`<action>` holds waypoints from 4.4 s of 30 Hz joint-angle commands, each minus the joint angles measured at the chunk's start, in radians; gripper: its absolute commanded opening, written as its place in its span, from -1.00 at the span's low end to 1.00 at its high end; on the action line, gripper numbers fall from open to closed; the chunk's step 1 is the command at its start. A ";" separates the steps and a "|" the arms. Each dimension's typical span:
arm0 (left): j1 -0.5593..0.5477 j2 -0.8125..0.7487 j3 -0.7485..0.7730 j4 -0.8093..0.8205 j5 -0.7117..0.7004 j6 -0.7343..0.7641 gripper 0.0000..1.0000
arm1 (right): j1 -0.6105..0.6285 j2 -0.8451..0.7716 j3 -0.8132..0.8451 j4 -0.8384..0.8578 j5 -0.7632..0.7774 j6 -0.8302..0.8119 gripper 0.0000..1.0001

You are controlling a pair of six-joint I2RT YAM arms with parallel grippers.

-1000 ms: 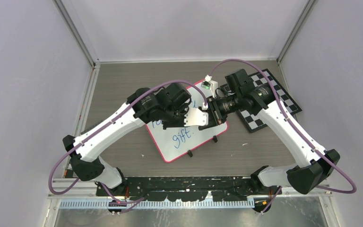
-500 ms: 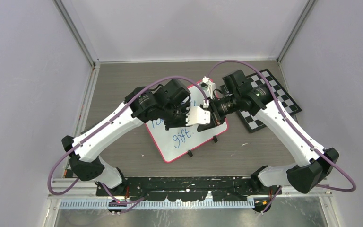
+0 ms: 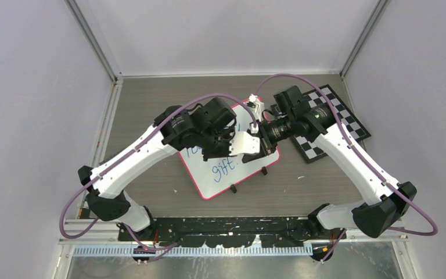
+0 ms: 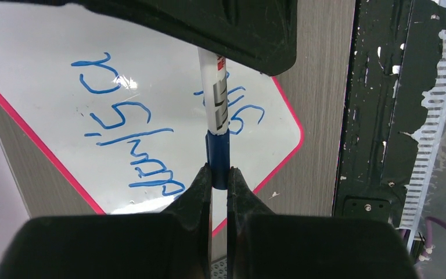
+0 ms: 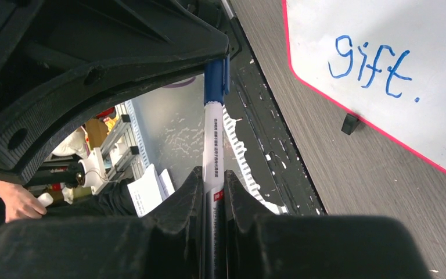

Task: Write a sentence on the whiteboard
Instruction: Close the whiteboard marker at the center of the board, then place the whiteboard marker at the center of the board.

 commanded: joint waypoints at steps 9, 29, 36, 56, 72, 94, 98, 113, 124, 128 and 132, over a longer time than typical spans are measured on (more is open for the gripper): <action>-0.088 0.070 0.192 0.164 0.092 -0.009 -1.00 | 0.060 0.014 -0.007 0.068 0.037 0.006 -0.99; -0.143 0.129 0.323 0.176 0.132 -0.028 -1.00 | 0.089 0.038 0.025 0.076 0.041 0.008 -1.00; -0.124 0.041 0.147 0.138 0.061 0.014 -1.00 | 0.063 0.005 0.036 0.050 0.076 -0.023 -1.00; 0.254 -0.208 -0.107 0.348 0.460 -0.165 0.32 | -0.057 -0.022 0.088 0.095 -0.081 0.022 -1.00; 0.233 -0.148 -0.155 0.336 0.422 -0.074 -0.24 | -0.001 -0.028 0.108 0.113 -0.117 0.056 -0.99; 0.241 -0.157 -0.129 0.394 0.460 -0.235 -1.00 | 0.005 -0.024 0.138 0.075 0.069 -0.002 -0.35; 0.291 -0.197 -0.194 0.399 0.473 -0.251 -1.00 | -0.051 -0.019 0.177 0.076 0.082 0.010 0.15; 0.808 -0.174 -0.147 0.444 0.452 -0.628 -1.00 | -0.417 -0.030 0.215 0.097 0.124 -0.007 0.67; 1.293 -0.098 -0.296 0.305 0.435 -0.403 -1.00 | -0.733 -0.041 0.042 0.018 0.110 -0.192 0.67; 1.342 -0.095 -0.452 0.317 0.353 -0.282 -1.00 | -0.826 -0.032 -0.029 0.001 0.112 -0.244 0.67; 1.351 -0.083 -0.611 0.373 0.288 -0.227 -1.00 | -0.848 -0.046 -0.093 0.001 0.124 -0.272 0.68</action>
